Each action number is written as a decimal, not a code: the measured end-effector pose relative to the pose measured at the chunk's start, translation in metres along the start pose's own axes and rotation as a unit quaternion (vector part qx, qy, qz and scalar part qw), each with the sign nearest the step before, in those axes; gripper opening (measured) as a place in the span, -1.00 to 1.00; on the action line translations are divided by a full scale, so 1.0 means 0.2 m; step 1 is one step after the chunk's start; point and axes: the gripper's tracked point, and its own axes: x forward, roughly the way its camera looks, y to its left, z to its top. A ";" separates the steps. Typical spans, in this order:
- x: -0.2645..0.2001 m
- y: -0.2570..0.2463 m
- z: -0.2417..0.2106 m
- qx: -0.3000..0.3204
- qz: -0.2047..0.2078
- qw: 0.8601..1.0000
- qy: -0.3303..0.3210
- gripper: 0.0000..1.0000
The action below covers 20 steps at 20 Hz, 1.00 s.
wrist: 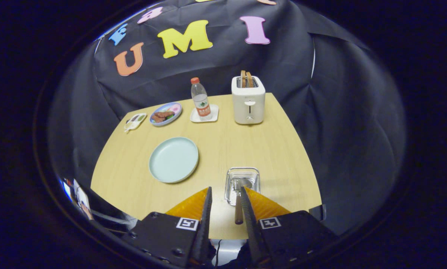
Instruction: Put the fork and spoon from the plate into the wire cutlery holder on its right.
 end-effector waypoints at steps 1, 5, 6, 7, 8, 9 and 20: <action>-0.03 0.05 0.03 -0.002 0.011 1.000 -0.010 0.14; -0.13 0.19 0.19 -0.015 0.024 0.998 -0.060 0.64; -0.17 0.23 0.24 -0.019 0.021 0.997 -0.077 0.76; -0.22 0.27 0.30 -0.021 0.024 0.995 -0.095 0.87; -0.26 0.31 0.36 -0.025 0.029 0.993 -0.114 0.93; -0.32 0.35 0.41 -0.030 0.034 0.990 -0.134 0.94; -0.98 0.41 0.88 -0.052 -0.009 0.926 -0.373 0.93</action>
